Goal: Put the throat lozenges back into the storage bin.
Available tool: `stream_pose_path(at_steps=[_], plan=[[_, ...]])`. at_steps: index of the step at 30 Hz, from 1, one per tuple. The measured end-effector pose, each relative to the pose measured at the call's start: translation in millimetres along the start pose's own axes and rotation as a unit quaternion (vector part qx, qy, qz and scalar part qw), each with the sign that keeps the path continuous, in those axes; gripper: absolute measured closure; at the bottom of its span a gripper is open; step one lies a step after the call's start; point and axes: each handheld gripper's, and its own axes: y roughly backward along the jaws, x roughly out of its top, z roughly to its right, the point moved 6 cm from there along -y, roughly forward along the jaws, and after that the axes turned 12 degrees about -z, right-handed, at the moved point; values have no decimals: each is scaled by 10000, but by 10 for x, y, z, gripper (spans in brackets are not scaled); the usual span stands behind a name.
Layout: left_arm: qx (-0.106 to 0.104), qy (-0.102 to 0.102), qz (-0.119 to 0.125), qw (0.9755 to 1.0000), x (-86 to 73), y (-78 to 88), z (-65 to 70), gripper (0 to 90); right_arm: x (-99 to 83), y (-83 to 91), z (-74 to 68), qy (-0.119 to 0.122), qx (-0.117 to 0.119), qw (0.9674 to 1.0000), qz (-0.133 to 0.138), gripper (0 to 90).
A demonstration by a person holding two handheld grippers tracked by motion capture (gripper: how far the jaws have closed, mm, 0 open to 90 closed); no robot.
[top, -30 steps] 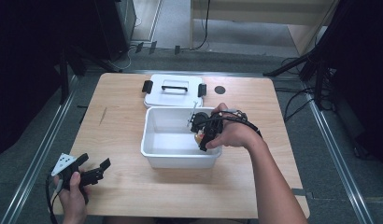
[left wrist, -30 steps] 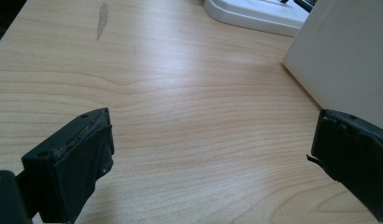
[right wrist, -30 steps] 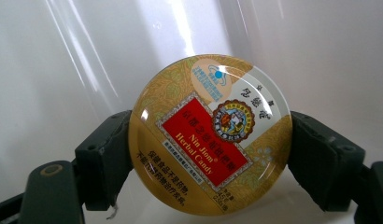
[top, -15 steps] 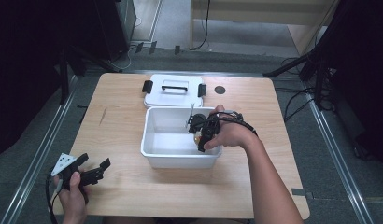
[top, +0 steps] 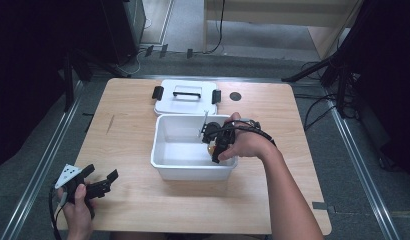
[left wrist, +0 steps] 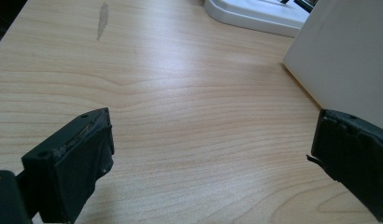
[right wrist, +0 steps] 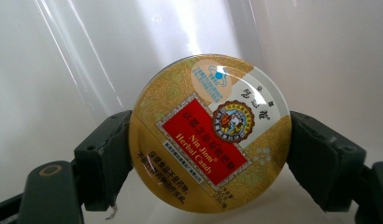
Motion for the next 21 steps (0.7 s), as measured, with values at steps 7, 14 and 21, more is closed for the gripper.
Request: stream_pose_path(at_steps=[7,14,21], plan=[[-3,3,1,10000,0,0,-1,0,9,12,8,-84,13,9999,61,210],[-5,4,5,10000,1,0,-1,0,13,68,12,-121,10,9998,185,249],[0,-5,2,10000,0,1,0,0,-20,334,29,-501,298,9966,588,423]])
